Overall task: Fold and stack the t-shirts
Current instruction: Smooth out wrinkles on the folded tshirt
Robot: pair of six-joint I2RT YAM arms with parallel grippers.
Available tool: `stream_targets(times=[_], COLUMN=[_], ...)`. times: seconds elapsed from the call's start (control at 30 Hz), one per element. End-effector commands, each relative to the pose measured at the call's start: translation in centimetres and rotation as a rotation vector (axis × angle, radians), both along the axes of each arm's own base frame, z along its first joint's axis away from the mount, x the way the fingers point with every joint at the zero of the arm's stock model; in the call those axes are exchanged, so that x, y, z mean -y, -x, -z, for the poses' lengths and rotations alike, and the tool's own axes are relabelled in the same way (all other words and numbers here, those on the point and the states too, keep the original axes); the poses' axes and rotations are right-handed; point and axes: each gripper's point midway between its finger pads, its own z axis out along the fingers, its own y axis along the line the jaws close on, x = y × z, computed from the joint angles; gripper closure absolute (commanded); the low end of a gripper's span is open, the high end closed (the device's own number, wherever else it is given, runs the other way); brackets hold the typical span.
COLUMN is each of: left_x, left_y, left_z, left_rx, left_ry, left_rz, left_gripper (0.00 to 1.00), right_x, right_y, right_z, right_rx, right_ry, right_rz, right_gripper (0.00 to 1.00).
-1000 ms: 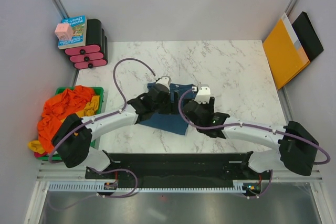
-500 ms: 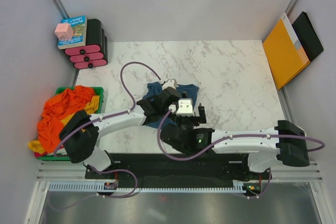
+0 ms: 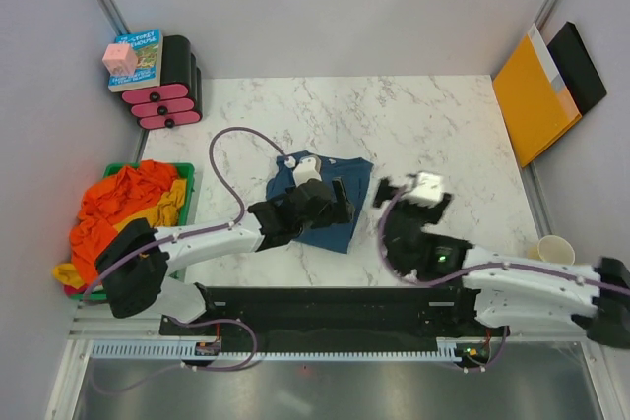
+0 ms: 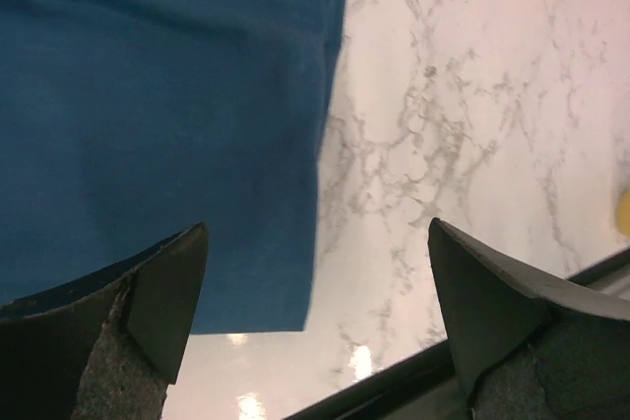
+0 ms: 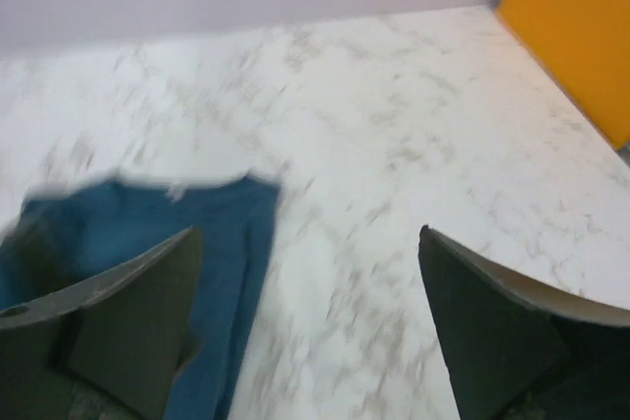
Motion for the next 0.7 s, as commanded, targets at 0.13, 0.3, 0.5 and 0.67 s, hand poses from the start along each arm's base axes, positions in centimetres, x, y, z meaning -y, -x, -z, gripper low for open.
stream_targets(times=[0.13,0.3,0.5,0.67], left_x=[-7.6,-9.8,-10.5,-10.5], left_y=[-0.3,1.2,3.0,3.8], left_z=[-5.6,-8.0,-8.4,-7.5], left_rx=[0.271,0.326,0.313,0.304], left_ry=[-0.182,-0.190,-0.144,-0.156], left_rz=[-0.109,-0.104,-0.071,-0.035], left_gripper=[0.01,0.02,0.03,0.04], right_x=[21.2,23.4,21.2,20.5], right_y=[-4.5,-7.7,-10.5,-12.9], right_z=[2.0,7.0,9.7,11.1], right_rx=[0.178,0.035,0.036,0.023], right_ry=[-0.029,0.101,0.058,0.108], right_rz=[0.410,0.519,0.375,0.295], right_gripper=[0.02,0.02,0.02,0.02])
